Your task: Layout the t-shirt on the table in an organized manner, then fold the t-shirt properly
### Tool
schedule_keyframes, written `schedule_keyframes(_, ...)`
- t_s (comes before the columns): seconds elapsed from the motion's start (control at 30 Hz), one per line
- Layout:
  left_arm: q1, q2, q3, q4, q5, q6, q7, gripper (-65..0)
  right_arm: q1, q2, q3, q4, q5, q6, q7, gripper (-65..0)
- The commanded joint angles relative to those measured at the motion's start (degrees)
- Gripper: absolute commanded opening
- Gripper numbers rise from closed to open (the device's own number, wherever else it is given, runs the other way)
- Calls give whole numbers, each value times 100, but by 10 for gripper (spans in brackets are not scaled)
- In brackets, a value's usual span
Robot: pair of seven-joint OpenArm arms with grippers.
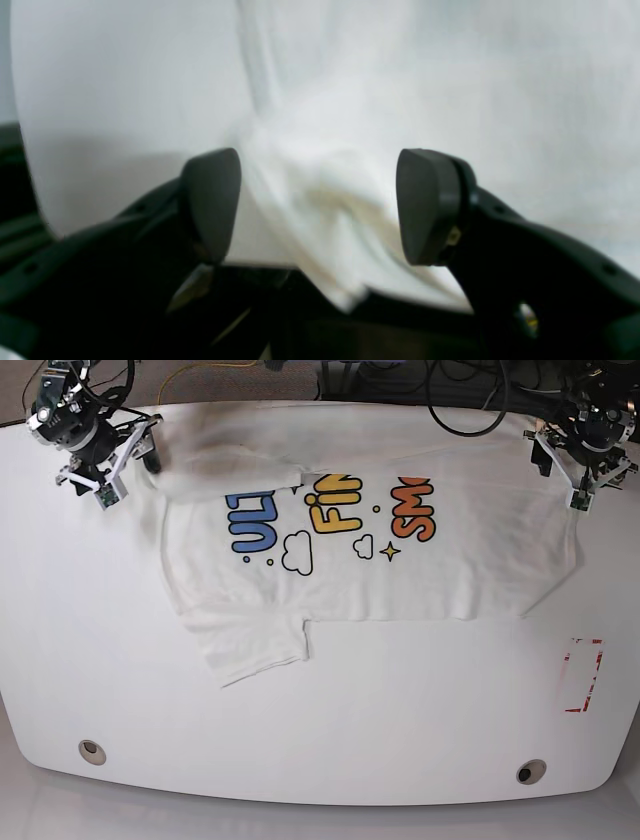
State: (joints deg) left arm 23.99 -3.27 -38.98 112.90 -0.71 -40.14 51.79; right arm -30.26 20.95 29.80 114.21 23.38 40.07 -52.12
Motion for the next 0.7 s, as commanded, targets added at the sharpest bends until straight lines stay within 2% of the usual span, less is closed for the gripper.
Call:
schedule_keyframes(0.0,32,-117,-53,134,-171,14,-32,-192,226,81,31,126,93,-7,73,-271)
schedule_keyframes(0.17,41,-275,-89,125,-478,14,-32,-192,762,19,-13,82,67,-7,-67,-271)
schedule_keyframes(0.37,6,-319,-352,125,-725,14,-32,-192,1369,-77,-13,56,58,-7,-771,-271)
schedule_keyframes(0.5,-91,-504,-344,99,-716,14,-32,-192,1387,-77,31,56,76,-7,-929,-271)
schedule_keyframes(0.67,-109,-530,-344,81,-707,14,-32,-192,1061,-77,127,56,49,-7,-920,-271)
